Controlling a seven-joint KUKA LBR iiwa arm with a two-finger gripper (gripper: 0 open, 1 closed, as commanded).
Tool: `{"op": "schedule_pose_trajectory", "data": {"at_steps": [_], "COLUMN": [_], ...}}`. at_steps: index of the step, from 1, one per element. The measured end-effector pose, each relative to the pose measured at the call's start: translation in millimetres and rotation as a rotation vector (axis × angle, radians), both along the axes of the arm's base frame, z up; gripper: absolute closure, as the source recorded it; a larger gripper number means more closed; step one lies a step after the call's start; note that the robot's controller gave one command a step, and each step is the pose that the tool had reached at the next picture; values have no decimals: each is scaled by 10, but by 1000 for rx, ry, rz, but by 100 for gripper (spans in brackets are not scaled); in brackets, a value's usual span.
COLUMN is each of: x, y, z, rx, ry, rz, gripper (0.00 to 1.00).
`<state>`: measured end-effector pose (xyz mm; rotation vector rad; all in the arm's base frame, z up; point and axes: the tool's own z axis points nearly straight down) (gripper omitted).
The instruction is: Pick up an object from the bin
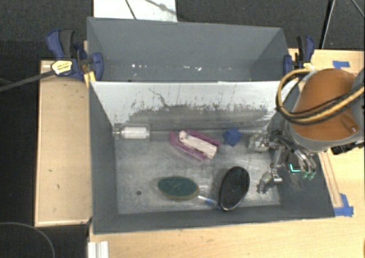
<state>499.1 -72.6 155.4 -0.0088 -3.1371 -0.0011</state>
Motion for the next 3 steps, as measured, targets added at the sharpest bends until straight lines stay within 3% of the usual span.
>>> {"op": "schedule_pose_trajectory", "data": {"at_steps": [1, 2, 3], "x": [-140, -211, -23], "y": [597, 823, 745], "z": [-812, -544, -552], "rx": [-3, 1, 1], "ry": [-27, -10, -9], "rz": [363, 755, 1163], "gripper": [0, 0, 0]}}
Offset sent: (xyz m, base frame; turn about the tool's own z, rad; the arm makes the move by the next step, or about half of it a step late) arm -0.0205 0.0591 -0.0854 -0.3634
